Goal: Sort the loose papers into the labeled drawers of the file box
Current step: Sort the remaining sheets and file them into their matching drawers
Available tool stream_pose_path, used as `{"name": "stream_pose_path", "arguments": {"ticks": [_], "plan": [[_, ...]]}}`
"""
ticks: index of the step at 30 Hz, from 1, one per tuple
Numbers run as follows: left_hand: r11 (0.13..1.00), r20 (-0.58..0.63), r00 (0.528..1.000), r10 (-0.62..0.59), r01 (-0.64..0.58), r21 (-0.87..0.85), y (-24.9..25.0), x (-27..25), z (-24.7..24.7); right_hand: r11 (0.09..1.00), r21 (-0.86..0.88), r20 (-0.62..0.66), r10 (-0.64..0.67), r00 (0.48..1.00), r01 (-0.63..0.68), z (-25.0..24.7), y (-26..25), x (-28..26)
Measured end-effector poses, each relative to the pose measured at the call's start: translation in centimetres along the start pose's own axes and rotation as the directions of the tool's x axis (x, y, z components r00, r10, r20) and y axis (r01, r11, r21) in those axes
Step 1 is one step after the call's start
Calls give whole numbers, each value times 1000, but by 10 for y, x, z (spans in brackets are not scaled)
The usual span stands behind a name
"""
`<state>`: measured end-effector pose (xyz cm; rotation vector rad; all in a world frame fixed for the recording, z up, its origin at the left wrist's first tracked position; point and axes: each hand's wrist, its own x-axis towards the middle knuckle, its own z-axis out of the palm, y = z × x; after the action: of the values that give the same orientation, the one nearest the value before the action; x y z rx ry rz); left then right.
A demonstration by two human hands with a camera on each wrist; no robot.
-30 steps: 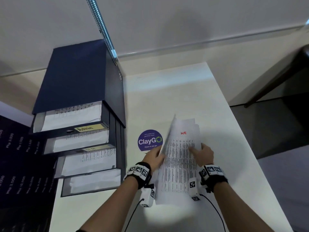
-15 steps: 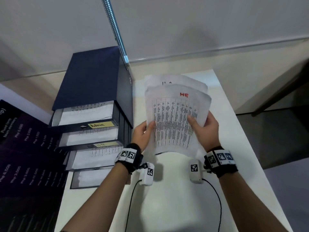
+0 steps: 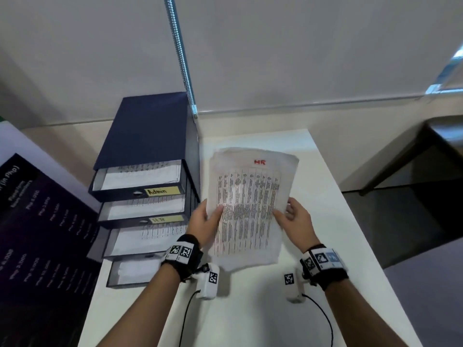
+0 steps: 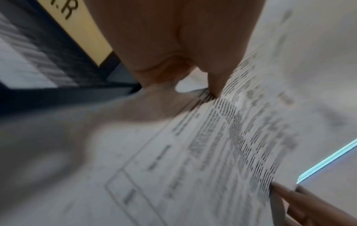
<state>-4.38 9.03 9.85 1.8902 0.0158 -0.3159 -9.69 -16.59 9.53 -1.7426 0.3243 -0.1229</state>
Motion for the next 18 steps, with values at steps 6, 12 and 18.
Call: {"name": "stream_pose_path", "arguments": {"ticks": [6, 12, 18], "plan": [[1000, 3, 1000, -4, 4, 8, 17, -42, -83, 995, 41, 245, -101, 964, 94, 43, -61, -19], [971, -53, 988, -145, 131, -202, 11, -101, -180, 998, -15, 518, 60, 854, -61, 127, -94, -44], [936, -167, 964, -208, 146, -322, -8, -144, -252, 948, 59, 609, 215, 764, -313, 201, -107, -55]]}}
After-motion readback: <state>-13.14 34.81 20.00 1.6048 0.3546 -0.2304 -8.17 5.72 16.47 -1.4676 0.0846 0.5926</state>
